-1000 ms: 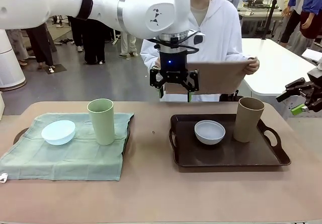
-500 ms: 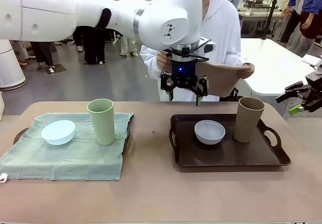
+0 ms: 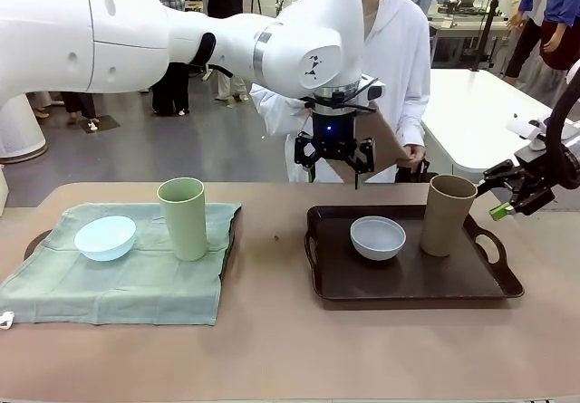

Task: Set up a tray with a mat and arrange the tableware.
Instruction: Pick up the Picnic Bowl and Reusable plastic cup from the Handle tray in front of the human's position and hold them in the air.

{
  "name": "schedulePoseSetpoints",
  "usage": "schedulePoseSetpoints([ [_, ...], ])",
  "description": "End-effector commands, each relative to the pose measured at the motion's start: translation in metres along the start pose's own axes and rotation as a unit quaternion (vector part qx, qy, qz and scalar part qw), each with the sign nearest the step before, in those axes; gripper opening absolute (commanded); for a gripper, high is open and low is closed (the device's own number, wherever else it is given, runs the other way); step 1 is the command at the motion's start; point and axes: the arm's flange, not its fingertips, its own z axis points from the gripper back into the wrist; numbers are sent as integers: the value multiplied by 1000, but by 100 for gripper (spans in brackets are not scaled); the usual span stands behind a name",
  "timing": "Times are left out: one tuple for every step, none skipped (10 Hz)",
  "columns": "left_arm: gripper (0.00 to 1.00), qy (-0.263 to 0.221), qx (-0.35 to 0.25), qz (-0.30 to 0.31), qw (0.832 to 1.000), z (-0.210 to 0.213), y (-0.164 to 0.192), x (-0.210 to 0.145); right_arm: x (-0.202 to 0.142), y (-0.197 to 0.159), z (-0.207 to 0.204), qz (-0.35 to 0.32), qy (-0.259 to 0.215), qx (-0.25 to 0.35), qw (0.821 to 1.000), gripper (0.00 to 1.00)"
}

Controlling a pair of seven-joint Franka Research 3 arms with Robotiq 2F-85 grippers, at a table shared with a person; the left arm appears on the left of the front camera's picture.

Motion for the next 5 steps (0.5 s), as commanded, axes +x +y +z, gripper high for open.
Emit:
schedulePoseSetpoints([
  [100,-2,11,16,1000,-3,-6,8,-4,9,-12,26,2,3,1000,100],
  [100,3,12,21,1000,-8,-4,9,-4,13,-21,32,-3,9,999,100],
  [100,4,15,25,1000,-13,-2,12,-4,15,-25,40,-5,9,999,100],
  [100,5,16,26,1000,-15,-1,12,-2,17,-31,44,-5,9,999,100],
  [100,6,17,23,1000,-18,0,14,-1,17,-34,45,-4,3,999,100],
])
